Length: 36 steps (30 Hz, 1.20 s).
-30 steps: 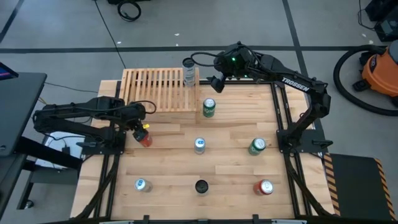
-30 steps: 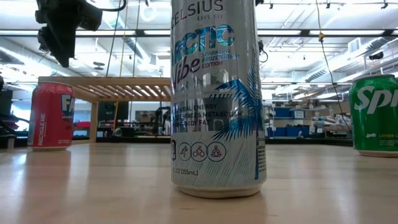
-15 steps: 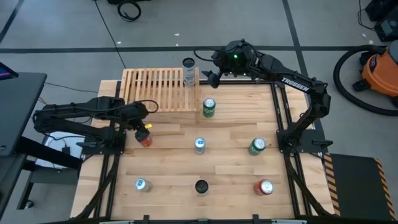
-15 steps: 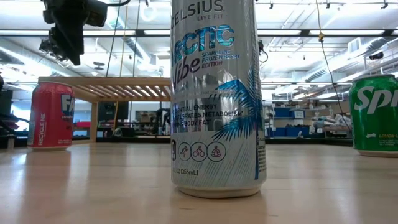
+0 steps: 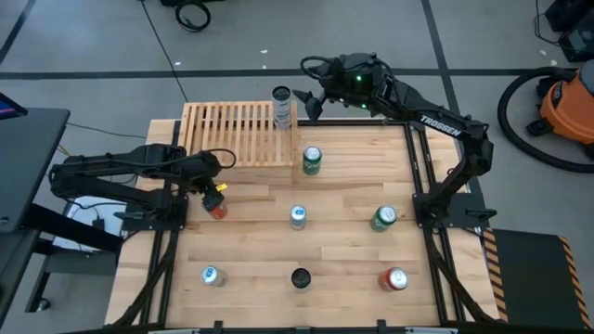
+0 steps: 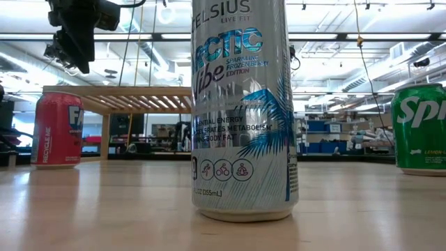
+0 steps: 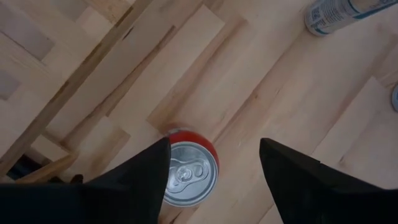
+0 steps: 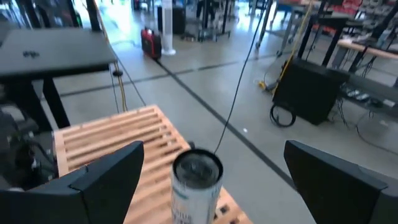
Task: Place canned beverage on shelf
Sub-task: Put the top orange soda can on the shelf
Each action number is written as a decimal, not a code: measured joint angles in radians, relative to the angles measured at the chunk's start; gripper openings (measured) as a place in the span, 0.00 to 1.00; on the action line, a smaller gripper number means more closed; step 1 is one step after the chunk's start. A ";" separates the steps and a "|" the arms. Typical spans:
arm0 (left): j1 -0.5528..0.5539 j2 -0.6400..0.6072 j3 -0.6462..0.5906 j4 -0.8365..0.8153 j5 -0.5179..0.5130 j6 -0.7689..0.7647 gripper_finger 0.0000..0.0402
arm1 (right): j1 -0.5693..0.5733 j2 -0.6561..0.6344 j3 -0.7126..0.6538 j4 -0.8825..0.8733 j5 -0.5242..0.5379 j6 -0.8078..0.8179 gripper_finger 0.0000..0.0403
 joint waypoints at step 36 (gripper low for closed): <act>-0.001 0.119 -0.002 -0.126 0.045 -0.154 0.95 | 0.000 0.000 0.000 0.103 -0.001 0.000 0.99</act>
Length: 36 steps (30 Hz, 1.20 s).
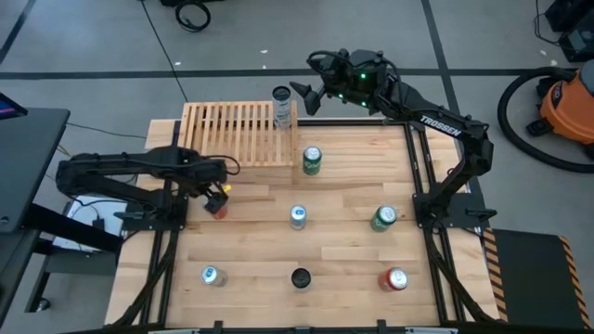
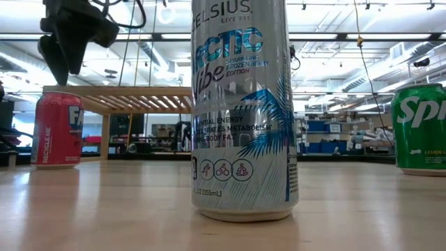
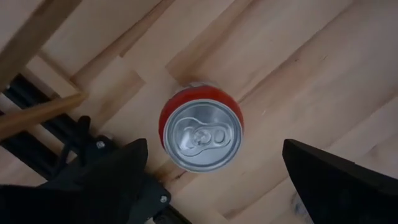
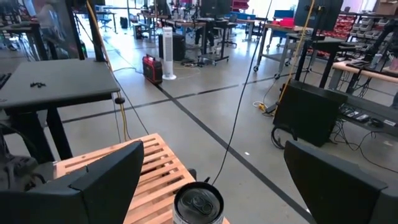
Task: Place canned beverage on shelf
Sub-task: Put the top orange soda can on the shelf
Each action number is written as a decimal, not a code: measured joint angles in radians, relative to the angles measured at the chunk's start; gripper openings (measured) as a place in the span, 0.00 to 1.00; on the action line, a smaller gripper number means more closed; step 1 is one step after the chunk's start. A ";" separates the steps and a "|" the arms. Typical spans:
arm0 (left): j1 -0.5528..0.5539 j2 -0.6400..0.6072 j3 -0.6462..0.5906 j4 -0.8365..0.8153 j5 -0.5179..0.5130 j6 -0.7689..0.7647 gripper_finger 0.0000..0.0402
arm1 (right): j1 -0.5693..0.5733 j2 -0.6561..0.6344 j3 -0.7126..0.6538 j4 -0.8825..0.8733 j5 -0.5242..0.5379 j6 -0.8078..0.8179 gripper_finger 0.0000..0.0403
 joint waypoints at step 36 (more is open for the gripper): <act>-0.022 0.139 0.001 -0.004 0.087 -0.797 0.95 | 0.004 0.000 0.000 -0.022 0.002 -0.033 0.99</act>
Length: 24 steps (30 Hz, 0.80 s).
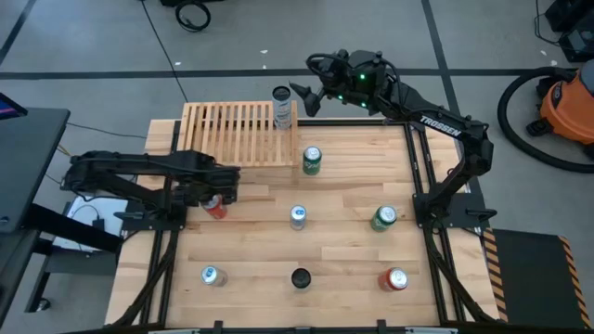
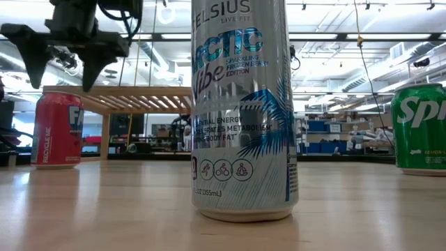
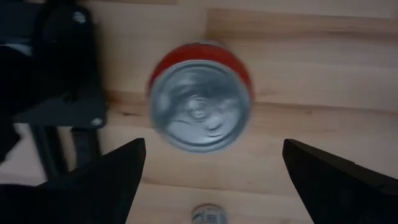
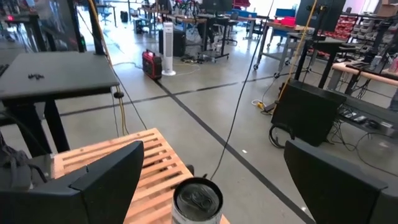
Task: Place canned beverage on shelf
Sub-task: Put the top orange soda can on the shelf
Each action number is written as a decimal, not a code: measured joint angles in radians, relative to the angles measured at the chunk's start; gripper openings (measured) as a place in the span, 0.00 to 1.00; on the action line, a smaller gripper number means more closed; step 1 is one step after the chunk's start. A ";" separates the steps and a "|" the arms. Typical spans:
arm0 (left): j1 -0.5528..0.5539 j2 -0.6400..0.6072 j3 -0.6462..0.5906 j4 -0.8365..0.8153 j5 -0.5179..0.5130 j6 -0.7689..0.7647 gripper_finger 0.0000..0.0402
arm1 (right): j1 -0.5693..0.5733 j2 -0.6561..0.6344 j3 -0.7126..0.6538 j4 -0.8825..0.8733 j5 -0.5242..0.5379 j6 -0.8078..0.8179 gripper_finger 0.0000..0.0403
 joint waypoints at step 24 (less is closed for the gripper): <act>0.030 0.148 0.000 0.083 -0.009 -0.068 0.95 | 0.000 0.000 0.000 -0.098 -0.001 -0.129 0.99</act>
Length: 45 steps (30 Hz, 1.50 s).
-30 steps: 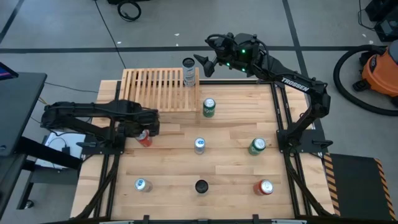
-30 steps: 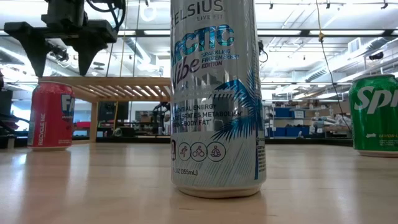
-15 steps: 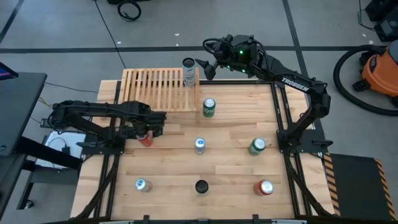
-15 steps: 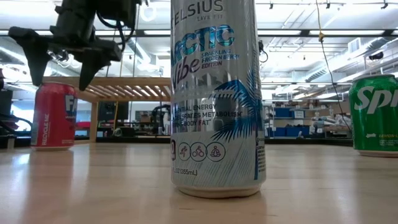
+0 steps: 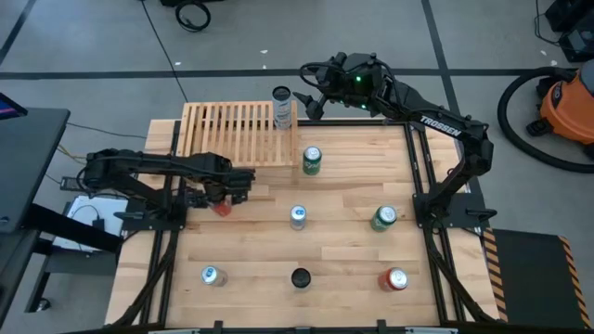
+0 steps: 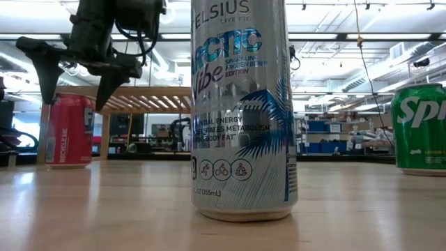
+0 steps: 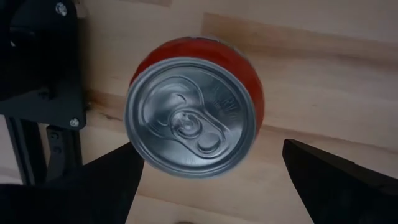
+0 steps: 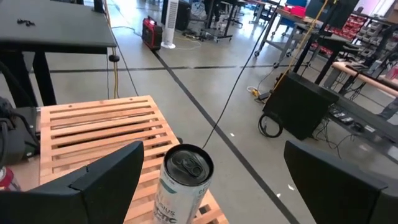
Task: Place canned beverage on shelf
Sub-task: Put the top orange soda can on the shelf
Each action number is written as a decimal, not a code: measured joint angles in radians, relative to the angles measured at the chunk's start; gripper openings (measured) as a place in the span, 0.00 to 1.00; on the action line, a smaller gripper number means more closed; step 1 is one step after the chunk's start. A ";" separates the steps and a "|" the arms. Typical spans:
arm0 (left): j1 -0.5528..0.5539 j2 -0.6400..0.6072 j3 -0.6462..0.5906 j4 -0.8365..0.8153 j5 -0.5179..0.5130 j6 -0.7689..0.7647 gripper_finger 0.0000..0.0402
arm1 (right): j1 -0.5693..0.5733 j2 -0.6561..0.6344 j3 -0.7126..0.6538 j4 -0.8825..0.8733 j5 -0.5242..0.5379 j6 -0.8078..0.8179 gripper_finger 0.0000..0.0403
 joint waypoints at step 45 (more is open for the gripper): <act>0.082 0.006 0.000 -0.055 -0.103 -0.255 0.95 | 0.001 0.000 0.000 -0.090 -0.002 0.003 0.99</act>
